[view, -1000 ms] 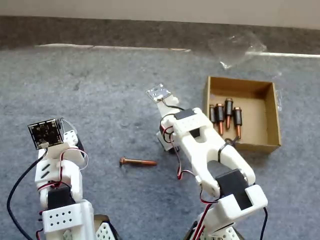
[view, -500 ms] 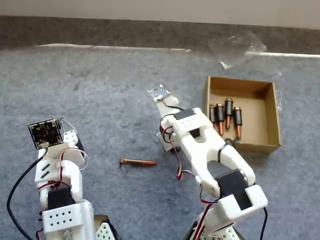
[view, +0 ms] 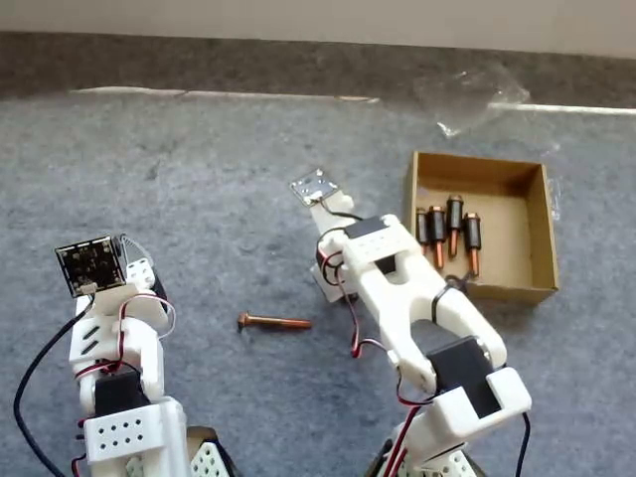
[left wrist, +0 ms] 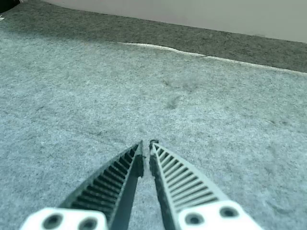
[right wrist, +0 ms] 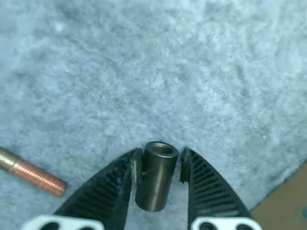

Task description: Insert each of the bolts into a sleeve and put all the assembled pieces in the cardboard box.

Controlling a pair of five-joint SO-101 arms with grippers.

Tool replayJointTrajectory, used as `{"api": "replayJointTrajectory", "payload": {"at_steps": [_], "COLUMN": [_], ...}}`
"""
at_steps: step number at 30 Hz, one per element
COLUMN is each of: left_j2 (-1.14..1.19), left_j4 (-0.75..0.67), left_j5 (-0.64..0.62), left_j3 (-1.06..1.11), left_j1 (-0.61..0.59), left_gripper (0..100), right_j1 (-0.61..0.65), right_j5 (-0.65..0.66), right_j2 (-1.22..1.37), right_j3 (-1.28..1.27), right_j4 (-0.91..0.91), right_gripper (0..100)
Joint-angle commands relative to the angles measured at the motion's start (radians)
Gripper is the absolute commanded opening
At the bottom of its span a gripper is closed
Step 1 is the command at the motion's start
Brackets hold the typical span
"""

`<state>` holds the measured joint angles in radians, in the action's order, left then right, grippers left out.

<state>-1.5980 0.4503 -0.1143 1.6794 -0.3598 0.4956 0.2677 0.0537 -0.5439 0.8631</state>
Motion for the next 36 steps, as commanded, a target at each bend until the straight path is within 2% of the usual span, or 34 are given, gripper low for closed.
{"api": "replayJointTrajectory", "payload": {"at_steps": [1,4,17,21,27,36], "left_j2": [0.002,0.002,0.002,0.002,0.002,0.002], "left_j4": [0.003,0.003,0.003,0.005,0.005,0.005], "left_j5": [0.008,0.008,0.008,0.008,0.008,0.008], "left_j3": [0.025,0.025,0.025,0.025,0.025,0.025], "left_j1": [-0.005,-0.005,-0.005,-0.005,-0.004,-0.004], "left_gripper": [4,4,4,4,4,4], "right_j1": [0.027,0.027,0.024,0.018,0.016,0.015], "right_j5": [0.014,0.014,0.014,0.014,0.009,0.008], "right_j2": [-0.028,-0.027,-0.036,-0.048,-0.166,-0.315], "right_j3": [0.010,0.010,0.016,0.062,0.163,0.122], "right_j4": [0.012,0.012,0.013,0.096,0.183,0.180], "right_gripper": [9.3,0.5,0.5,0.3,0.3,0.3]}}
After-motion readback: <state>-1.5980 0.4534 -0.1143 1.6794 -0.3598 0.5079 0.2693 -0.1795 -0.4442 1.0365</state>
